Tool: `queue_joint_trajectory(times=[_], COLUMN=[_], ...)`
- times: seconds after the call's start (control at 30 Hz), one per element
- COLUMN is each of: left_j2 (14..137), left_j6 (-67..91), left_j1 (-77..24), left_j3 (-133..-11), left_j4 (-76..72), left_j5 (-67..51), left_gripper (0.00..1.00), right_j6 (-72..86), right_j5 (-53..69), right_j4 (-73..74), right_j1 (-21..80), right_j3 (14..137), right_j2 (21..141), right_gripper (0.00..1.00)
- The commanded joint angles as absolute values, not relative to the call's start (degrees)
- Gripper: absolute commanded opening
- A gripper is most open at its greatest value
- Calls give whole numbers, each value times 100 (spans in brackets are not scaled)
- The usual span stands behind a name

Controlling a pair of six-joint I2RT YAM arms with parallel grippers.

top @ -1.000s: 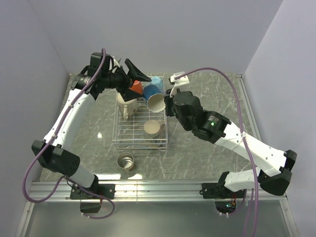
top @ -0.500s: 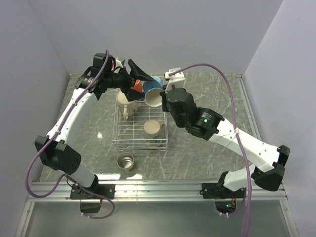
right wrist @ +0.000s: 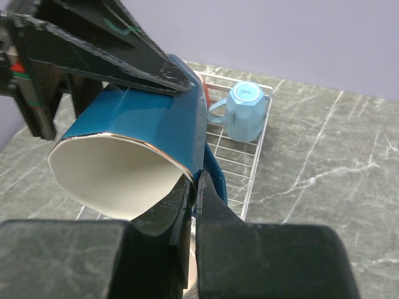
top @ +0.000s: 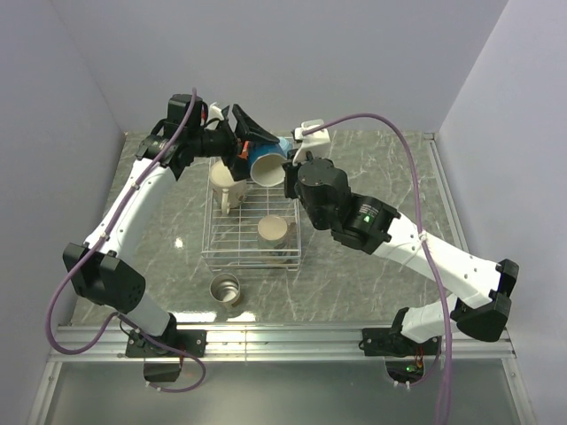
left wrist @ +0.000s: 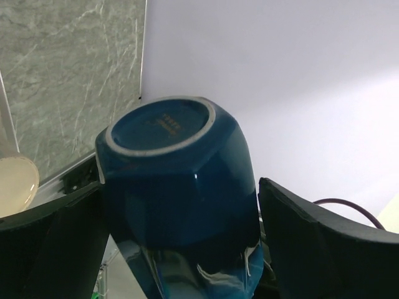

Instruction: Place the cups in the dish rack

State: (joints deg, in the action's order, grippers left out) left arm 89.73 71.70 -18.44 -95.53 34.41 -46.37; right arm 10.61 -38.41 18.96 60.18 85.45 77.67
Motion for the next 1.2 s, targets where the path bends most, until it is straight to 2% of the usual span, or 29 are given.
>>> queue_joint_trajectory(times=[0.0, 0.13, 0.23, 0.3, 0.33, 0.4, 0.43, 0.47, 0.5, 0.7, 0.73, 0.83, 0.93, 1.17], left_j2=[8903, 8947, 8982, 8939, 8930, 8903, 8895, 8886, 8886, 8921, 8921, 8895, 8798, 8316], left_j6=[7383, 7409, 7400, 7453, 7462, 7497, 7497, 7454, 7410, 6962, 6874, 6505, 6101, 5389], left_j1=[-1925, -1925, -1925, -1925, -1925, -1925, -1925, -1925, -1925, -1890, -1872, -1784, -1705, -1635], left_j3=[-9563, -9598, -9598, -9545, -9519, -9414, -9413, -9422, -9448, -9773, -9826, -9993, -10020, -9721], left_j4=[2971, 3120, 3199, 3130, 3085, 3015, 3015, 3058, 3137, 3752, 3883, 4455, 4886, 5063], left_j5=[-4878, -4790, -4764, -4781, -4799, -4843, -4834, -4817, -4790, -4518, -4448, -4062, -3578, -2322], left_gripper=[97, 95, 88, 76, 69, 25, 25, 6, 0, 0, 0, 0, 0, 0], right_j6=[1222, 1143, 1081, 1081, 1081, 1090, 1090, 1099, 1099, 1099, 1107, 1151, 1125, 1142], right_j5=[-3630, -3709, -3770, -3814, -3814, -3858, -3867, -3893, -3937, -4122, -4174, -4333, -4429, -4719], right_j4=[949, 888, 861, 853, 853, 835, 835, 826, 826, 896, 940, 1116, 1134, 1475], right_j1=[6275, 6459, 6565, 6583, 6609, 6627, 6627, 6644, 6645, 6636, 6636, 6645, 6636, 6627], right_j3=[8771, 8780, 8798, 8798, 8807, 8780, 8754, 8754, 8719, 8701, 8727, 8754, 8657, 8367], right_j2=[7690, 7752, 7813, 7849, 7857, 7866, 7858, 7857, 7849, 7840, 7857, 7875, 7770, 7305], right_gripper=[0, 0, 0, 0, 0, 0, 0, 0, 0, 0, 18, 51, 56, 57])
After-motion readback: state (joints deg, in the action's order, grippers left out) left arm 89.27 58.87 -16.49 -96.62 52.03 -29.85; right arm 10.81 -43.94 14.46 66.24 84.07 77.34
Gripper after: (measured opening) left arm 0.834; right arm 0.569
